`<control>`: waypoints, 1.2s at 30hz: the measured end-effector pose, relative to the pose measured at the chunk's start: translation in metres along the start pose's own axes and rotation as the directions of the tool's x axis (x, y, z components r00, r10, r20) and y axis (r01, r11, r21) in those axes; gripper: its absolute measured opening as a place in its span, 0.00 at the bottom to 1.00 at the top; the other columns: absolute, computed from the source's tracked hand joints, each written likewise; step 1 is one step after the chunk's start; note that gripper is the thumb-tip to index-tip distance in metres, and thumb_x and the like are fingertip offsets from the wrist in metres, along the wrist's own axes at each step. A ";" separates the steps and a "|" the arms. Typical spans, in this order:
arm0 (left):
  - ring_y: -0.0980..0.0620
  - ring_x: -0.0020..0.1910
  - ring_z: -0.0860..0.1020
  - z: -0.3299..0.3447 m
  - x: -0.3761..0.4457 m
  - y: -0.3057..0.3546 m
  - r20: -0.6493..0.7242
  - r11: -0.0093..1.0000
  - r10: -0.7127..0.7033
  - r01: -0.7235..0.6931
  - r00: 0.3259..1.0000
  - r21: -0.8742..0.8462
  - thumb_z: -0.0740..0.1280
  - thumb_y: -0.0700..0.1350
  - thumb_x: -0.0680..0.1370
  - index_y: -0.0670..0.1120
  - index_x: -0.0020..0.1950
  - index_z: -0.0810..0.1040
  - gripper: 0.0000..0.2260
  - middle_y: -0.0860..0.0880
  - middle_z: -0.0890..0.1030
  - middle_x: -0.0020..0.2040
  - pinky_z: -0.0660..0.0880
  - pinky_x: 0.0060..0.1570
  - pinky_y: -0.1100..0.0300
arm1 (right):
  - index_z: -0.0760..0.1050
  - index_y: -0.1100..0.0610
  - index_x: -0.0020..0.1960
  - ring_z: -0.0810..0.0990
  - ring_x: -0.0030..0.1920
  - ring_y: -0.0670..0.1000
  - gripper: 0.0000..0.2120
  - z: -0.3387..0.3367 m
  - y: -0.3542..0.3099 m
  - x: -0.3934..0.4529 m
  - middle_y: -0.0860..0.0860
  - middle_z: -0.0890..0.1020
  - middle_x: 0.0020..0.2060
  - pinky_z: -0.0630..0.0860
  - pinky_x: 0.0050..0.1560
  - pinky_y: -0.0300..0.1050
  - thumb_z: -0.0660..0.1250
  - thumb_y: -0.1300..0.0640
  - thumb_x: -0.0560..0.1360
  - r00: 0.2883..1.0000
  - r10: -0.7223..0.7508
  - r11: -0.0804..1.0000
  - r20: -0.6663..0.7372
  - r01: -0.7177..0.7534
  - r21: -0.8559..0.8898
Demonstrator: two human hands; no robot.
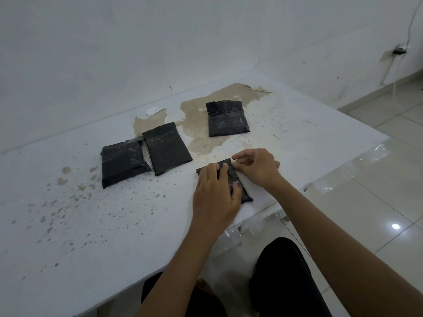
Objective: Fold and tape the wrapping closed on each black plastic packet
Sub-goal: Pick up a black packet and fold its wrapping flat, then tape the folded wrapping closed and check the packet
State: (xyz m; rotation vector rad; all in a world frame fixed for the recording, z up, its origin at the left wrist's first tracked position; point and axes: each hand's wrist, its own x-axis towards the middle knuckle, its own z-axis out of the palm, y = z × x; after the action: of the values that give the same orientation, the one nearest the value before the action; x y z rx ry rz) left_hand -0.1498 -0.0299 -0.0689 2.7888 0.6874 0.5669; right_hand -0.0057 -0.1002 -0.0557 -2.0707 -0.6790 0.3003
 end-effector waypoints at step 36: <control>0.42 0.59 0.69 0.048 0.081 0.090 0.091 0.981 0.196 -0.194 0.976 -0.032 0.55 0.55 0.79 0.40 0.72 0.73 0.28 0.42 0.73 0.61 0.73 0.58 0.45 | 0.85 0.59 0.51 0.82 0.54 0.54 0.09 -0.271 0.127 -0.023 0.55 0.86 0.48 0.77 0.63 0.51 0.69 0.54 0.77 0.784 0.335 0.913 -0.524 -0.406 -0.024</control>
State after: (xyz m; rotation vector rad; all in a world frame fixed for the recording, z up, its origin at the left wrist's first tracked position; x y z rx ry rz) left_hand -0.0275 -0.0743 -0.0608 2.8584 0.3879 0.4703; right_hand 0.1431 -0.3573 -0.0104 -2.2749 0.0432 -0.0906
